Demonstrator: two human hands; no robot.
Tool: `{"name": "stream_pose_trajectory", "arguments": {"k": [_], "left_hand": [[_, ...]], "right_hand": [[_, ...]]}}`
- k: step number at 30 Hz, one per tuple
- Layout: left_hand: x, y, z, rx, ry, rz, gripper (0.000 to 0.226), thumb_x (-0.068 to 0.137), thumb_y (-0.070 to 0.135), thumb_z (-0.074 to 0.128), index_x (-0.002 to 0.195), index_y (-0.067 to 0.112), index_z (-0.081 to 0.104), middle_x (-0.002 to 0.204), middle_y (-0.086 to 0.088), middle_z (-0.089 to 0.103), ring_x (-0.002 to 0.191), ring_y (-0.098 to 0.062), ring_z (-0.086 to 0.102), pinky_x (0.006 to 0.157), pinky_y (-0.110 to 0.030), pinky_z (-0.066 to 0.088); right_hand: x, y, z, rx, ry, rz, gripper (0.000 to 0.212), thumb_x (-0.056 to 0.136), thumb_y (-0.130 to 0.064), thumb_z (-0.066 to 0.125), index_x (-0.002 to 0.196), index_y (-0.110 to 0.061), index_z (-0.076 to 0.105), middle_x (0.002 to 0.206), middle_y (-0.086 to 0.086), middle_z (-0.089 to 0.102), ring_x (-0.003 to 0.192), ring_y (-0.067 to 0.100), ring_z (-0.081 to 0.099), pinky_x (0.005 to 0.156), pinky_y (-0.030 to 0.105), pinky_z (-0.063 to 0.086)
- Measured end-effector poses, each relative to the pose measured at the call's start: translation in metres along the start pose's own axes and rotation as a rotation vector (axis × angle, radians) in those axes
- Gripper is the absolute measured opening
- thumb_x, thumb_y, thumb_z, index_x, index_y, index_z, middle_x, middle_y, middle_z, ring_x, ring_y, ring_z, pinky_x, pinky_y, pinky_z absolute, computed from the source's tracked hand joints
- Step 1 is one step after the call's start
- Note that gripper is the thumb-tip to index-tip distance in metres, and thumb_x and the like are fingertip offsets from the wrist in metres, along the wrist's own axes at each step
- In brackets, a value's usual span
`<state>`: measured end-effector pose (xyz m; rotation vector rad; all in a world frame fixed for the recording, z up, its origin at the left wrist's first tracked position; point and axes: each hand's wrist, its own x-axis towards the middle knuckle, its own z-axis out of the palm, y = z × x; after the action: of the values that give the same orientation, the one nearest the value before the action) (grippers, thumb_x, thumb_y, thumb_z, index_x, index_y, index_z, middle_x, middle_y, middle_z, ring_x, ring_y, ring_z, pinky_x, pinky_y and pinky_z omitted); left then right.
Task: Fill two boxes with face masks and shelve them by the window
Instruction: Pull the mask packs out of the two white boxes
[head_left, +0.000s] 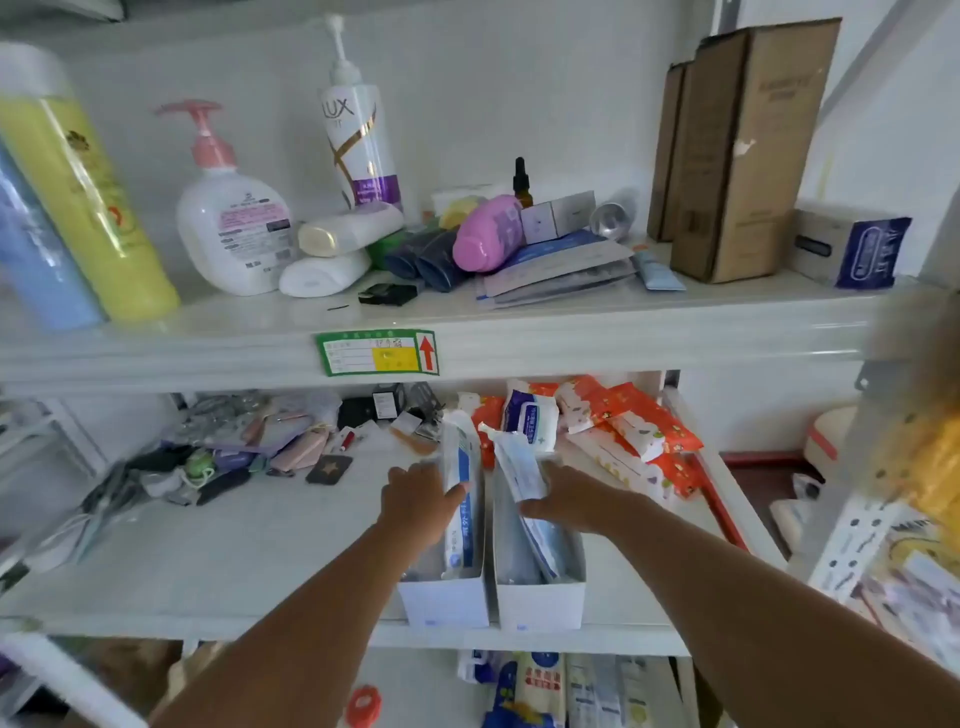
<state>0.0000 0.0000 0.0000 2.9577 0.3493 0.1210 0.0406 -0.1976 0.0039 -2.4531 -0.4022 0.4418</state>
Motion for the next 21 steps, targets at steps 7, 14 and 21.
{"name": "stream_pose_trajectory", "arguments": {"k": [7, 14, 21], "left_hand": [[0.018, 0.009, 0.005, -0.172, -0.109, -0.029, 0.038, 0.095, 0.037, 0.052, 0.120, 0.009, 0.048, 0.118, -0.009, 0.062, 0.097, -0.023, 0.063, 0.071, -0.027, 0.053], [0.026, 0.007, 0.005, -0.161, -0.141, 0.027, 0.043, 0.093, 0.030, 0.055, 0.129, 0.011, 0.042, 0.122, -0.009, 0.061, 0.089, -0.017, 0.066, 0.071, -0.026, 0.058], [0.033, 0.011, 0.000, -0.051, -0.152, 0.026, 0.045, 0.092, 0.027, 0.055, 0.128, 0.008, 0.039, 0.105, -0.005, 0.064, 0.075, -0.014, 0.065, 0.065, -0.028, 0.057]], "right_hand": [[0.017, 0.002, 0.005, 0.009, -0.068, 0.053, 0.077, 0.085, -0.043, 0.066, 0.145, -0.018, 0.025, 0.133, 0.005, 0.048, 0.102, 0.013, 0.052, 0.073, 0.018, 0.048], [0.022, 0.006, 0.004, 0.009, -0.067, 0.008, 0.070, 0.087, -0.037, 0.064, 0.145, -0.017, 0.031, 0.135, 0.003, 0.049, 0.111, 0.014, 0.052, 0.083, 0.020, 0.049], [0.024, 0.012, -0.018, 0.095, 0.018, 0.000, 0.054, 0.088, -0.030, 0.058, 0.139, -0.019, 0.041, 0.117, -0.001, 0.057, 0.090, 0.012, 0.063, 0.072, 0.020, 0.058]]}}
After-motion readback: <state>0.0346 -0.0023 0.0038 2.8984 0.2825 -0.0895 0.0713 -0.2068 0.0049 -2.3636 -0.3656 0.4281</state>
